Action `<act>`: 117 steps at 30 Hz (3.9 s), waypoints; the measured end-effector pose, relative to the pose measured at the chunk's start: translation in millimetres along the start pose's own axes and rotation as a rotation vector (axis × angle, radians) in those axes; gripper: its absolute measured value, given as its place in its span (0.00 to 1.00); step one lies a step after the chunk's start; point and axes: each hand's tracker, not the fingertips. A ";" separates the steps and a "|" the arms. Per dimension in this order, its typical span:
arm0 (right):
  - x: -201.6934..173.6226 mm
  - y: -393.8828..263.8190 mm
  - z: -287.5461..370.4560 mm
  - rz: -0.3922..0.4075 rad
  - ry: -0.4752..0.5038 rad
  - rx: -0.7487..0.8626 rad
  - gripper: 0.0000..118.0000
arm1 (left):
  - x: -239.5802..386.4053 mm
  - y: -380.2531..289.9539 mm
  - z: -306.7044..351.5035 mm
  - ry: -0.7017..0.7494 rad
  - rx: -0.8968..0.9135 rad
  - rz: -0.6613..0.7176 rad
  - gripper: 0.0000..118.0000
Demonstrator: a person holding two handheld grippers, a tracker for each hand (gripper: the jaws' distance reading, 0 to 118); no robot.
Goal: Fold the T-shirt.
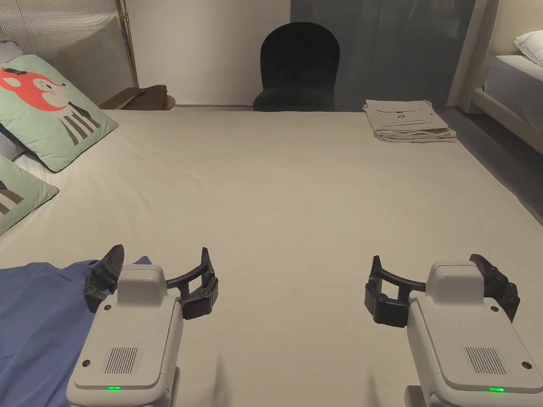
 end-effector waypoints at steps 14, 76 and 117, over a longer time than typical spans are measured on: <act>-0.2 2.2 1.0 0.002 0.000 0.006 1.00 | 0.0 -0.9 0.8 -0.002 -0.003 -0.003 0.93; -250.0 31.0 -27.1 -0.025 0.589 0.015 0.00 | -238.3 17.4 122.6 0.527 -0.127 -0.019 0.00; -203.7 16.0 -56.5 0.066 0.499 -0.041 0.00 | -230.6 -98.9 -32.3 0.229 -0.906 0.209 0.01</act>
